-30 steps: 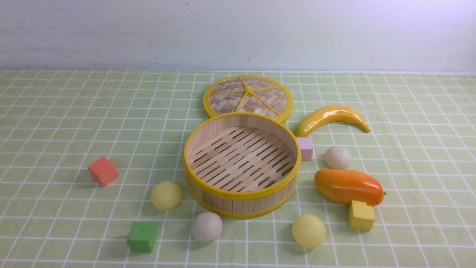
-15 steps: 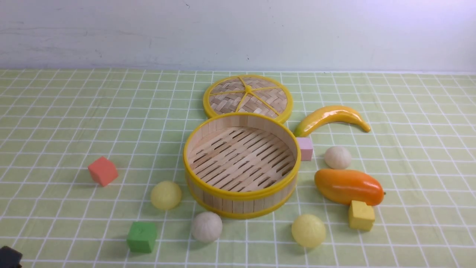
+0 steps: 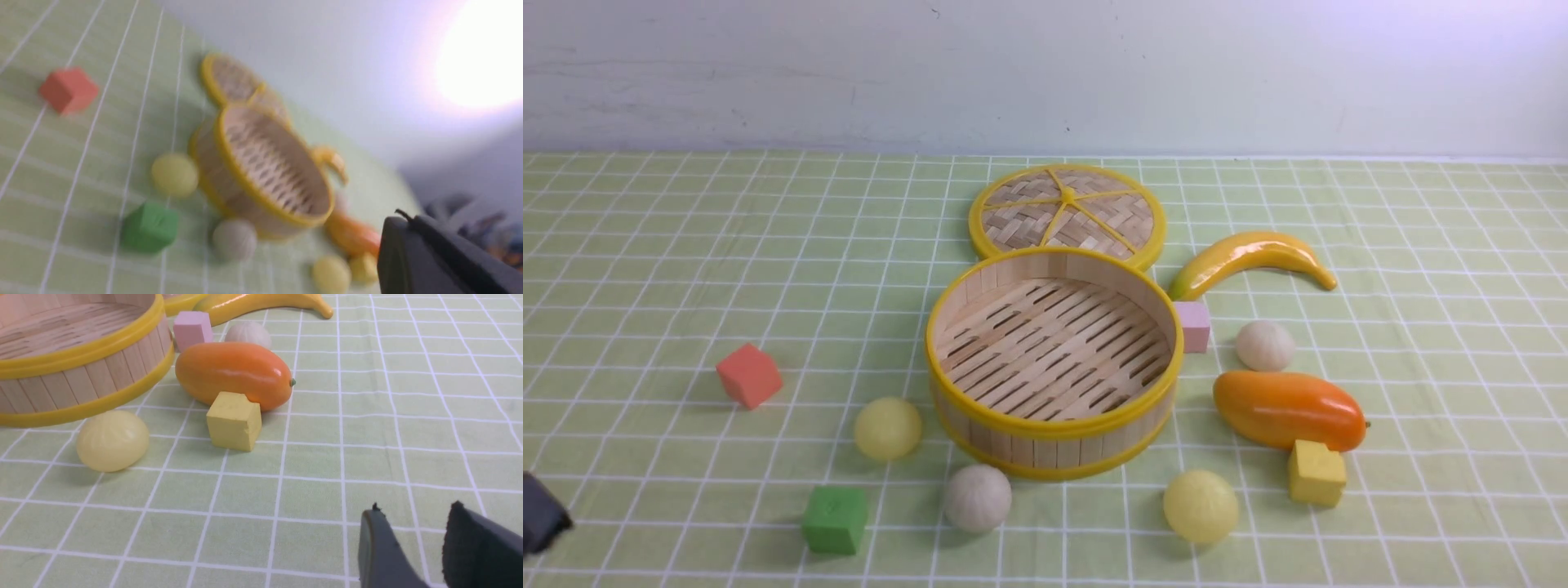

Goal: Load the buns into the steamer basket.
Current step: Use the left arm to grab a steamed stuffed bun

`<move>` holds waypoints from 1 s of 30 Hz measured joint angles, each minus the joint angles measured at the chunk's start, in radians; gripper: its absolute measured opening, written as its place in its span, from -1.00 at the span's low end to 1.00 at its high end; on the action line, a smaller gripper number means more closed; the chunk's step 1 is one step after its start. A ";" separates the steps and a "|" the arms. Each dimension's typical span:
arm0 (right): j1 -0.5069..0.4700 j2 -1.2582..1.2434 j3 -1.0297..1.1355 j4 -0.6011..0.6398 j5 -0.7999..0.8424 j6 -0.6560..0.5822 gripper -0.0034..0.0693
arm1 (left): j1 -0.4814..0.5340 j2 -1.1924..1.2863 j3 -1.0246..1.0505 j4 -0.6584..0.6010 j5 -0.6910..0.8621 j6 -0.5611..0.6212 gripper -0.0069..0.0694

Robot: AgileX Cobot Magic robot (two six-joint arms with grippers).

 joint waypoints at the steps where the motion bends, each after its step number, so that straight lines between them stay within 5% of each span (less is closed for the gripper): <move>1: 0.000 0.000 0.000 0.000 0.000 0.000 -0.24 | -0.009 0.077 -0.047 0.001 0.088 0.041 -0.85; 6: 0.000 0.000 0.000 0.000 0.000 0.000 -0.24 | -0.026 0.481 -0.234 0.013 0.347 0.274 -0.85; 14: 0.000 0.000 0.000 0.000 0.000 0.000 -0.24 | -0.049 1.025 -0.431 -0.036 0.309 0.530 -0.85; 20: 0.000 0.000 0.000 0.000 0.000 0.000 -0.24 | -0.142 1.310 -0.679 0.090 0.355 0.548 -0.85; 30: 0.000 0.000 0.000 0.000 0.000 -0.003 -0.24 | -0.077 1.578 -0.938 0.180 0.390 0.546 -0.85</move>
